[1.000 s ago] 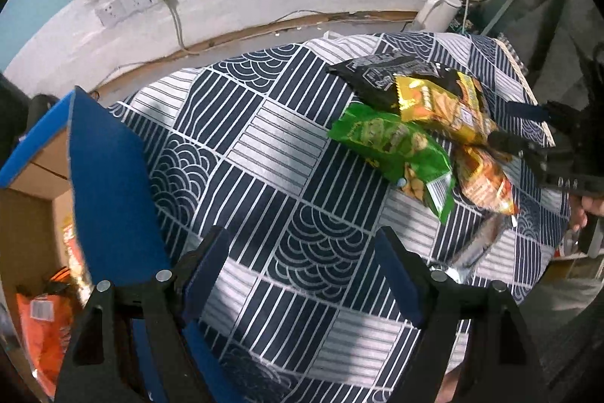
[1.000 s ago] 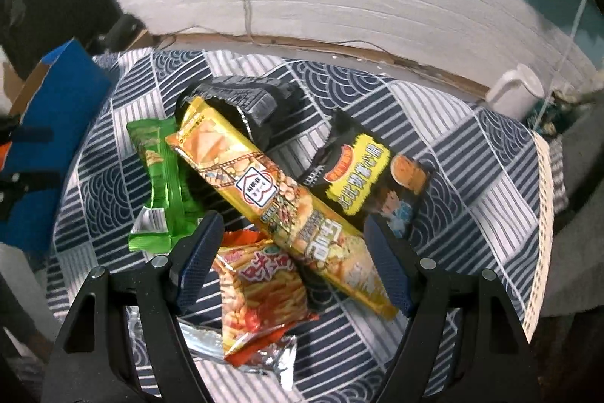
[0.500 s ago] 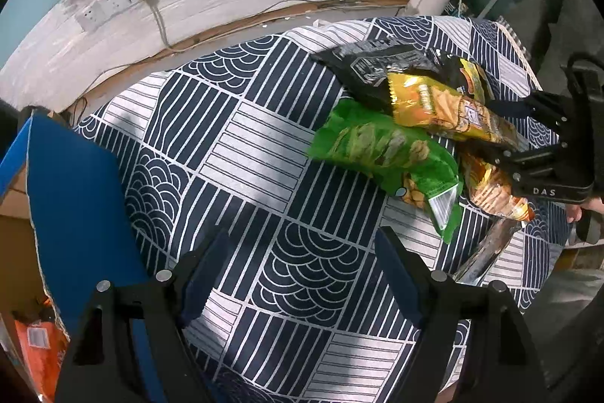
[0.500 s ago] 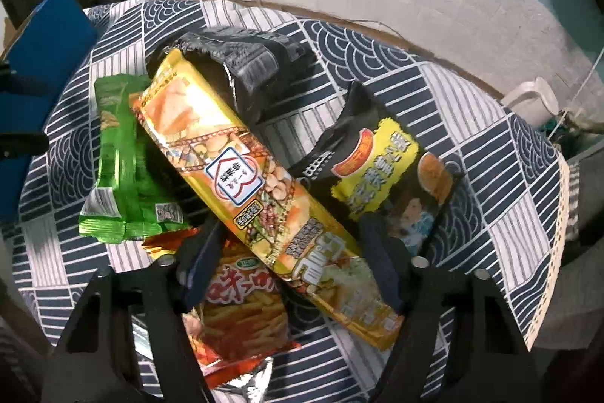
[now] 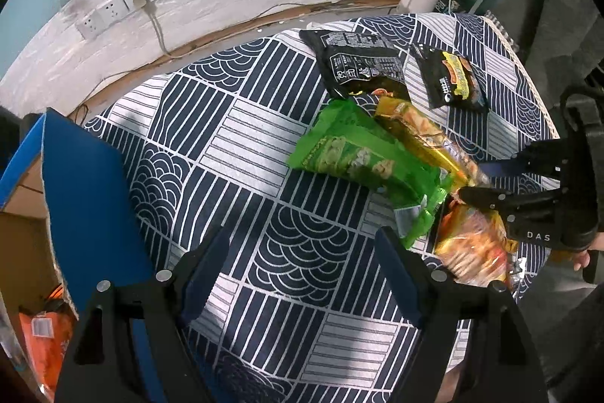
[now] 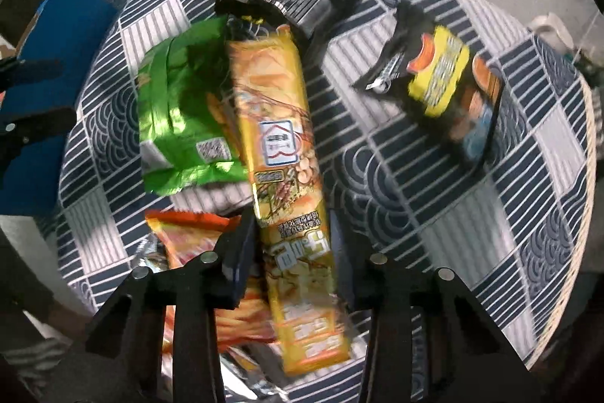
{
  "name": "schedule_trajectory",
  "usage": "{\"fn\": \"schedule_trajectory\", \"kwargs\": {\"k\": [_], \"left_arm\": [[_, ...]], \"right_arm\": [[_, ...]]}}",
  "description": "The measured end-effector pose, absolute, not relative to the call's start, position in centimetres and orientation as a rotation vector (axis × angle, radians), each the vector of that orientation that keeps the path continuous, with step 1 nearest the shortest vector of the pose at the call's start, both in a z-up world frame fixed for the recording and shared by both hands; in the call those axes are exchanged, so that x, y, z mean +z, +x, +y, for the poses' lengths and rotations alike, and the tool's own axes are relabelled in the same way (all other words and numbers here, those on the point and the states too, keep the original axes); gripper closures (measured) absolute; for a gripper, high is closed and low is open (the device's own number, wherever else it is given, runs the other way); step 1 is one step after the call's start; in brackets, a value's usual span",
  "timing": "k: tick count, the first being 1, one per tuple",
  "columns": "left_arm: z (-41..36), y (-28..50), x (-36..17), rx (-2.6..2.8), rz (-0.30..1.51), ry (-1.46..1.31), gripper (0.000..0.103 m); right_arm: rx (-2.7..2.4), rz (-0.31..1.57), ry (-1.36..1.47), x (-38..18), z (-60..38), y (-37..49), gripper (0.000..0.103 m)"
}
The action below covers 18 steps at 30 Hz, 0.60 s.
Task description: Organize snacks
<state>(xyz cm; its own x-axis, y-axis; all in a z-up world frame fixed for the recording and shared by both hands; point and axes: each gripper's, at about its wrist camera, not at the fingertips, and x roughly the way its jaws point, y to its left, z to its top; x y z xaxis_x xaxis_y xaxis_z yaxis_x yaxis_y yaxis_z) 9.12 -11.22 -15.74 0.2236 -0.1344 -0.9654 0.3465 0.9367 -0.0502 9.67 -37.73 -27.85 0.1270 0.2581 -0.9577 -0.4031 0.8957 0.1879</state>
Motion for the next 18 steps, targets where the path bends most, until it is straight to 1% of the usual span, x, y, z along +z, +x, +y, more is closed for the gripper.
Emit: {"fn": "schedule_trajectory", "kwargs": {"k": [2,6,11,13,18], "left_arm": [[-11.2,8.9,-15.7,-0.330,1.306,0.195,0.022],[-11.0,8.6,-15.6,-0.324,1.311,0.186,0.022],[-11.2,8.6,-15.8,-0.318,1.326,0.170,0.022],[-11.4,8.7,-16.0,-0.319,1.337,0.164,0.022],[-12.3,9.3,-16.2,-0.326,1.360,0.126,0.022]], "right_arm": [[0.479,1.340,-0.113,-28.1,-37.7,9.5,0.065],[0.475,1.325,-0.085,-29.1,-37.5,10.4,0.059],[0.465,1.325,-0.117,-30.2,-36.4,11.4,0.059],[0.466,1.310,-0.142,-30.3,-35.9,11.6,0.068],[0.446,1.295,-0.163,-29.8,-35.6,11.2,0.072]]}}
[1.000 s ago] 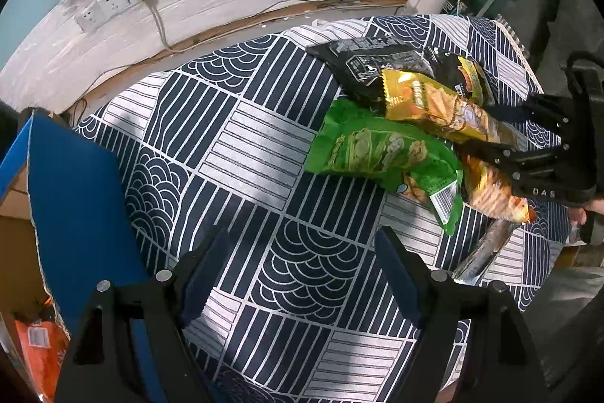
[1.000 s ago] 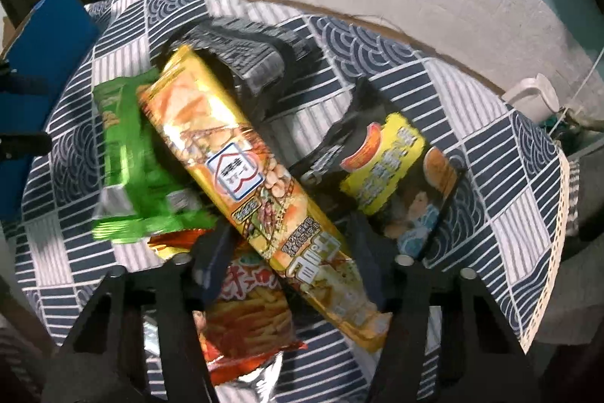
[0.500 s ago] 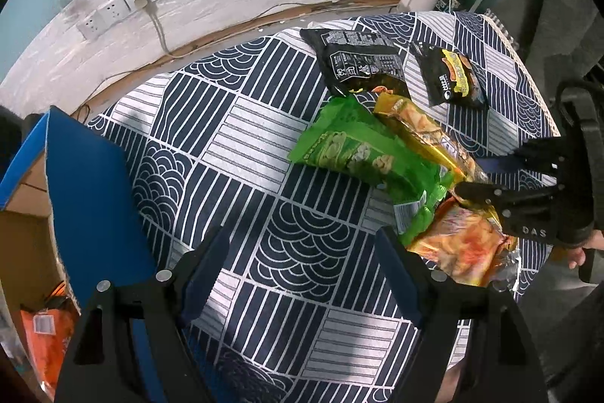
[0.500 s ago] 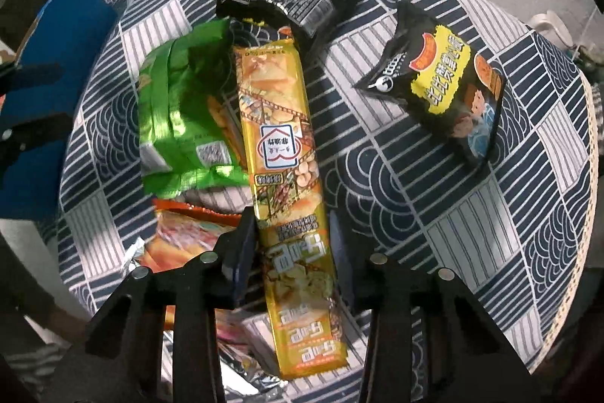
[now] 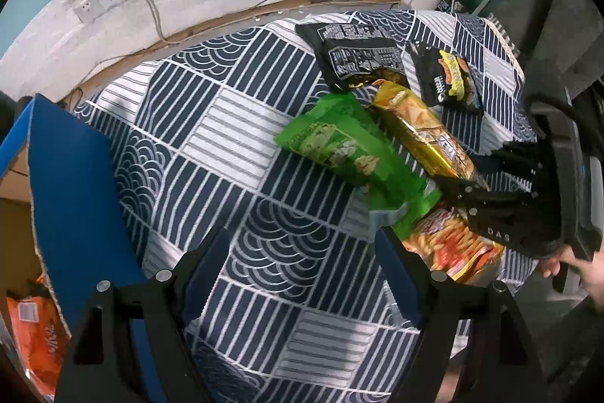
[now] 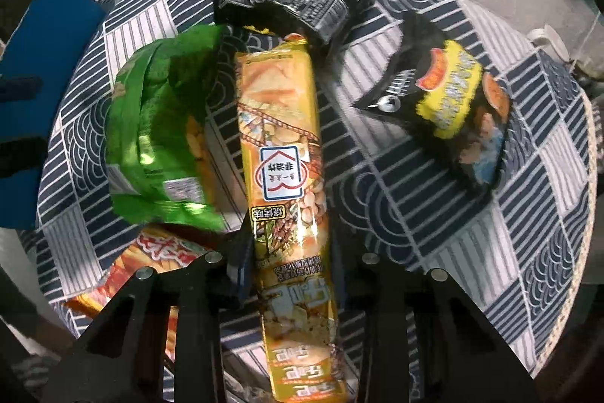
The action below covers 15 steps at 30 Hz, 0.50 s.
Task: Organize snacks
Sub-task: 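Grasp the green pea bag with the left tool while the right tool grasps the long yellow bar pack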
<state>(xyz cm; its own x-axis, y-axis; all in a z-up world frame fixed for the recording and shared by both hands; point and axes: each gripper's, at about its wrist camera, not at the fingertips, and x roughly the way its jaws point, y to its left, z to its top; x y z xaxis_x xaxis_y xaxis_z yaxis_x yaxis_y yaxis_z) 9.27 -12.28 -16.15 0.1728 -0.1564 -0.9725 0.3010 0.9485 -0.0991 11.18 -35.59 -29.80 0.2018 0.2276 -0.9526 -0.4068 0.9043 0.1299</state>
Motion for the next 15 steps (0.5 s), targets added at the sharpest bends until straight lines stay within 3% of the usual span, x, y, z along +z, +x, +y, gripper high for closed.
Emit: {"fn": "schedule_trajectory", "kwargs": {"k": [15], "left_arm": [[-15.1,11.6,-17.9,-0.260,1.417,0.006,0.022]], "right_arm": [[0.379,1.237,0.001,-26.0,-42.3,8.2,0.072]]}}
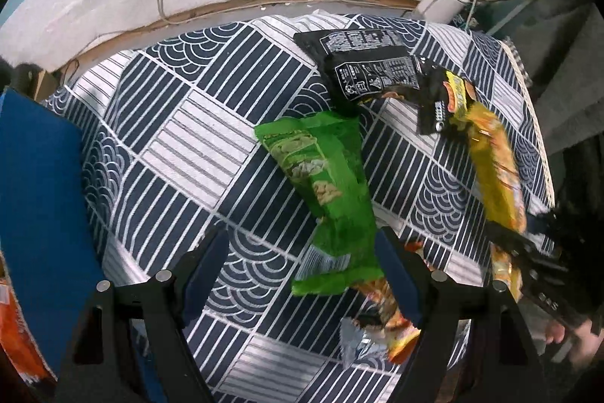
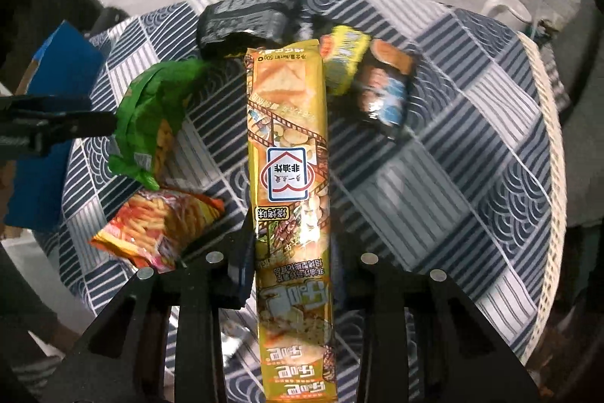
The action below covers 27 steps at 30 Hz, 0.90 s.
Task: Organize snacks
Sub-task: 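Grasp the green pea bag with the left tool while the right tool grasps the long yellow bar pack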
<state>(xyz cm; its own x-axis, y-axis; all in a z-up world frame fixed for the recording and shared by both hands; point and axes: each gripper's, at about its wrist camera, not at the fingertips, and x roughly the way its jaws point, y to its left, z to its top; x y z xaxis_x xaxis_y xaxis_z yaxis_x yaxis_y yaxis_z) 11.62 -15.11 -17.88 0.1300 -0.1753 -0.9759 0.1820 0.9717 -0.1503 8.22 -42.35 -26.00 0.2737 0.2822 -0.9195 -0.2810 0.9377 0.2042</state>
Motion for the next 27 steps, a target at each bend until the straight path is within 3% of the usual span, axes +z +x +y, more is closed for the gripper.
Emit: {"fn": "schedule_trajectory", "kwargs": {"k": [16,17,19,21,27], "left_arm": [[-18.4,13.9,-22.4,-0.244,1.457,0.087,0.024],[-18.2,13.9,-22.5,-0.246,1.454,0.093,0.027],[-18.0,13.7,-22.7,-0.266,1.447,0.094,0.049],[-17.6,13.6,-22.8,-0.271,1.456,0.090,0.064],[-15.8,12.7,-21.8,-0.281,1.421,0.102,0.073]], "right_arm": [[0.258,1.205,0.093,-25.7,-50.0,9.2,0.072],[0.256,1.204,0.095,-25.6,-50.0,9.3,0.072],[0.259,1.200,0.100,-25.6,-50.0,9.5,0.072],[0.259,1.197,0.098,-25.4,-49.8,9.5,0.072],[0.271,1.181,0.089,-24.5,-48.9,9.7,0.072]]}}
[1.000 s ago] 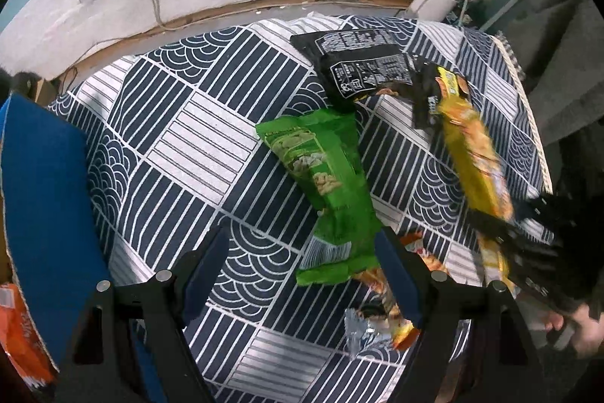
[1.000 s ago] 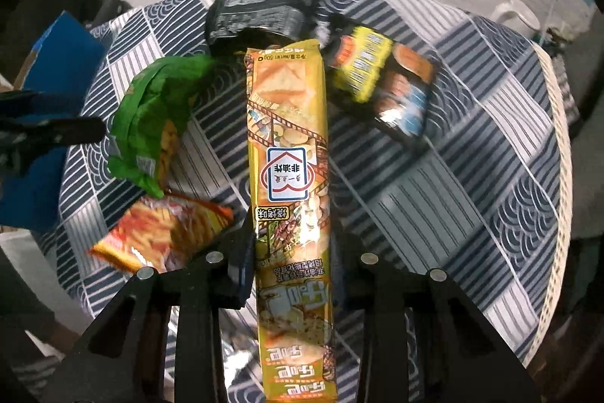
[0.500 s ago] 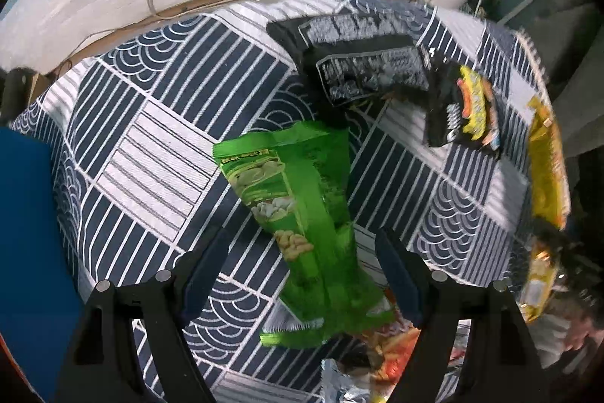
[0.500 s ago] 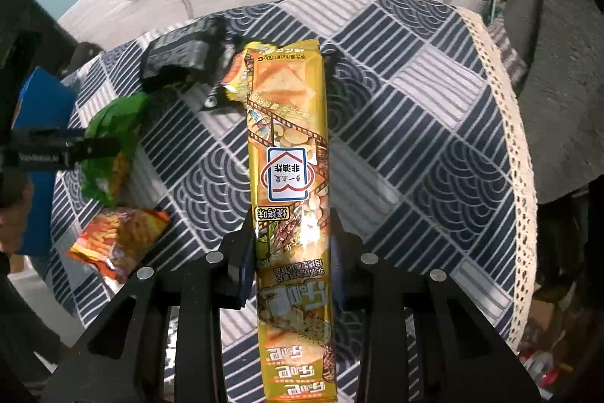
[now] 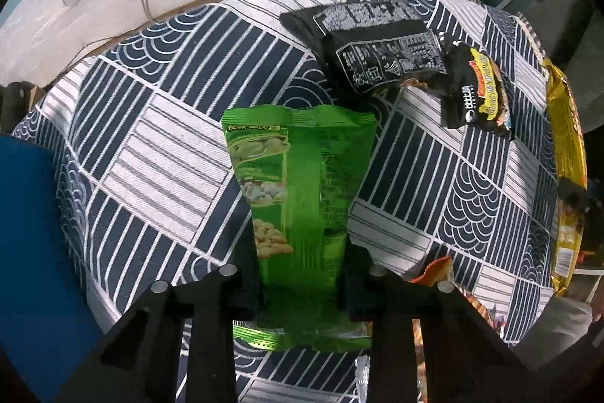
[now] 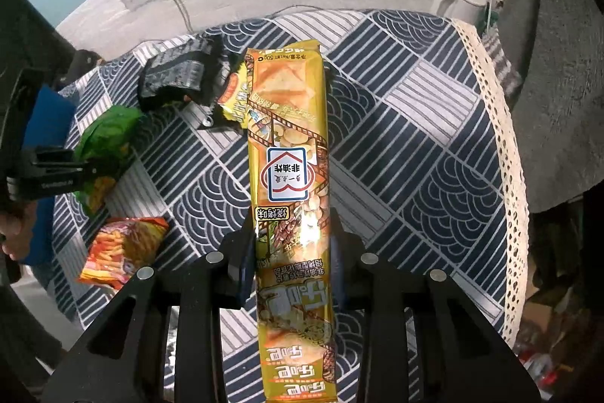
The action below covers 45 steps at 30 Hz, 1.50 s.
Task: Organize snacks
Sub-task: 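Grasp the green pea bag with the left tool while the right tool grasps the long yellow bar pack, then carry both snacks into the cardboard box and open both tools to drop them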
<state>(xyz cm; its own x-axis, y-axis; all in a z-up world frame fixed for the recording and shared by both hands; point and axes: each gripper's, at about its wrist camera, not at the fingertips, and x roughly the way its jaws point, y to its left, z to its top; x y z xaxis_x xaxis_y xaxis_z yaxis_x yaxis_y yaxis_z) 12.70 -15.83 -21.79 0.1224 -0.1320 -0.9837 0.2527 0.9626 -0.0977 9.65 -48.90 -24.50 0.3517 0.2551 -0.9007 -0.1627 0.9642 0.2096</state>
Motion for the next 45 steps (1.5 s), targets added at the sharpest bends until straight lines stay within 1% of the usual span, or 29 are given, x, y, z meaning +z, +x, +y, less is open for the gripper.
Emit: {"fn": "schedule_trajectory", "kwargs": {"k": [5,16,27,38,45], "left_arm": [[-14.7,11.4,-20.2,-0.276,1.379,0.145,0.073],[-12.7,9.2,-14.0,-0.268,1.257,0.191,0.073],[-9.6,6.1,-10.3,-0.253,1.175,0.195,0.073],[-6.5,3.9,-7.1,-0.222,1.100,0.193,0.073],[-3.3,2.8,-6.1,-0.188,1.075,0.177,0.073]], "right_arm": [[0.283,1.160,0.080,-23.1,-48.2,9.4,0.072],[0.311,1.113,0.054,-20.0,-46.1,8.1,0.072],[0.344,1.060,0.018,-16.6,-43.2,7.0,0.072],[0.415,1.015,-0.019,-13.1,-37.9,6.6,0.072],[0.488,0.990,-0.041,-11.0,-33.8,6.3,0.072]]}}
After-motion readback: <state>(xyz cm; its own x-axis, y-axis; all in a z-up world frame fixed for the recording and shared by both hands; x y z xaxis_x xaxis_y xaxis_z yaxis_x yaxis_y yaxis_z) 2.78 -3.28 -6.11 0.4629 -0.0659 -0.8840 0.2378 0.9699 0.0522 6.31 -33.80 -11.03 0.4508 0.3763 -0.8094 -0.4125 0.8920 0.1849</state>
